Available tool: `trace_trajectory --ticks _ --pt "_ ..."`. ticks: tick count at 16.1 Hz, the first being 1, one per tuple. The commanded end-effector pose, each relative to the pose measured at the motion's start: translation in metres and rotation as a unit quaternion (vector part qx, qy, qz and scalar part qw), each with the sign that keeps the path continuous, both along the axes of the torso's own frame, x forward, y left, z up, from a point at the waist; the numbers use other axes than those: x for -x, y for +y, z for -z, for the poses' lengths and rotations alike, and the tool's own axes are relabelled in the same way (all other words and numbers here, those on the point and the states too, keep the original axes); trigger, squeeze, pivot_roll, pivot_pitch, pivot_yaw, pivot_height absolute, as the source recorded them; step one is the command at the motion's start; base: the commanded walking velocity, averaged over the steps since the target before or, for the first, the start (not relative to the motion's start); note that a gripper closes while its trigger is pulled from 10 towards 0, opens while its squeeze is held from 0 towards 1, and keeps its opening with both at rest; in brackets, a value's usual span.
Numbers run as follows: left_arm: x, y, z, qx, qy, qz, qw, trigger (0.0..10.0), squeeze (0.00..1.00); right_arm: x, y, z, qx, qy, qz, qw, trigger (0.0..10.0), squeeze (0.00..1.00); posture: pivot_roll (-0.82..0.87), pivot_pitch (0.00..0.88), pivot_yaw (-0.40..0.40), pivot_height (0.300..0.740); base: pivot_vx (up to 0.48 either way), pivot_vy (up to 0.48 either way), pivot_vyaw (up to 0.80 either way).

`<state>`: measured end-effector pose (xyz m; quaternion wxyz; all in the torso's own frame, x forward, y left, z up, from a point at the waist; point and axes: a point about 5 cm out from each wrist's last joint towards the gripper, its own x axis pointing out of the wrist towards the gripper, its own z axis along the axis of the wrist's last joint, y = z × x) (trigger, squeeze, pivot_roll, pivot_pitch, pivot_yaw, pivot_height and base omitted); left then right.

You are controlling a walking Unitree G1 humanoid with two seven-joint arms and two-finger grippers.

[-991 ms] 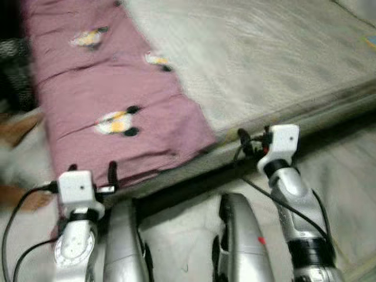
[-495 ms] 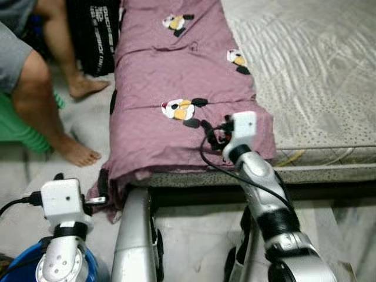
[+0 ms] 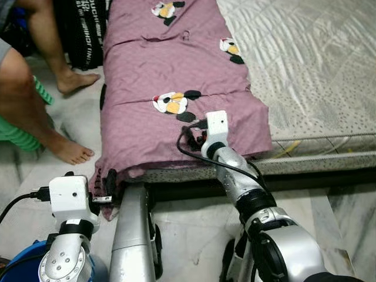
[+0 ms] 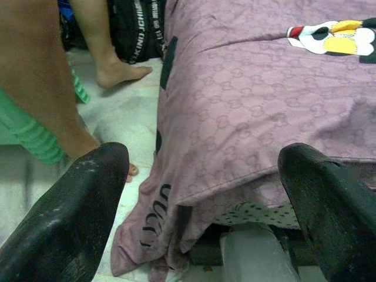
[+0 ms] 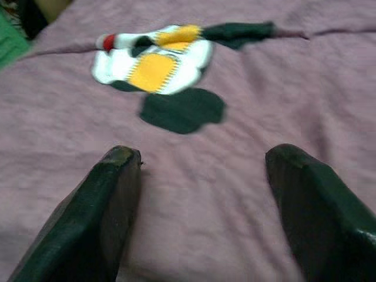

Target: Clean up the room

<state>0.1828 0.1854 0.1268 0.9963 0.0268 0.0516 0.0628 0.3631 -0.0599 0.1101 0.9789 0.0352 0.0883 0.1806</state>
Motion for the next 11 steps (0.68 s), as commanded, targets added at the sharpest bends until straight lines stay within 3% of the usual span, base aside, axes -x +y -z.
trace_trajectory --ticks 1,2,3,4,6,11 --pt "0.003 0.002 -0.001 -0.006 0.005 -0.001 1.0 10.0 0.0 0.002 -0.001 0.006 0.002 0.013 0.002 1.0 10.0 0.0 0.25 0.253 -0.003 0.517 0.0 0.0 0.0" --pt "0.003 0.002 -0.001 -0.005 0.005 0.0 1.0 10.0 0.0 0.002 -0.001 0.008 0.008 0.022 0.008 1.0 10.0 0.0 0.25 0.252 -0.002 0.517 0.0 0.0 0.0" --pt "-0.003 -0.001 0.002 0.0 0.009 0.009 1.0 10.0 0.0 -0.002 -0.041 0.021 -0.023 0.074 0.111 0.991 10.0 0.0 0.23 0.223 0.004 0.517 0.0 0.0 0.0" --pt "-0.007 -0.002 0.003 0.002 0.01 0.015 1.0 10.0 0.0 -0.002 -0.068 0.026 -0.048 0.096 0.175 0.979 10.0 0.0 0.22 0.213 0.007 0.517 0.0 0.0 0.0" --pt "-0.013 -0.002 0.003 0.003 0.009 0.02 1.0 10.0 0.0 -0.001 -0.096 0.03 -0.062 0.106 0.23 0.965 10.0 0.0 0.22 0.196 0.014 0.517 0.0 0.0 0.0" --pt "-0.026 -0.004 0.004 0.007 0.006 0.029 1.0 10.0 0.0 0.009 -0.138 0.04 -0.076 0.12 0.312 0.939 10.0 0.0 0.19 0.15 0.026 0.517 0.0 0.0 0.0"
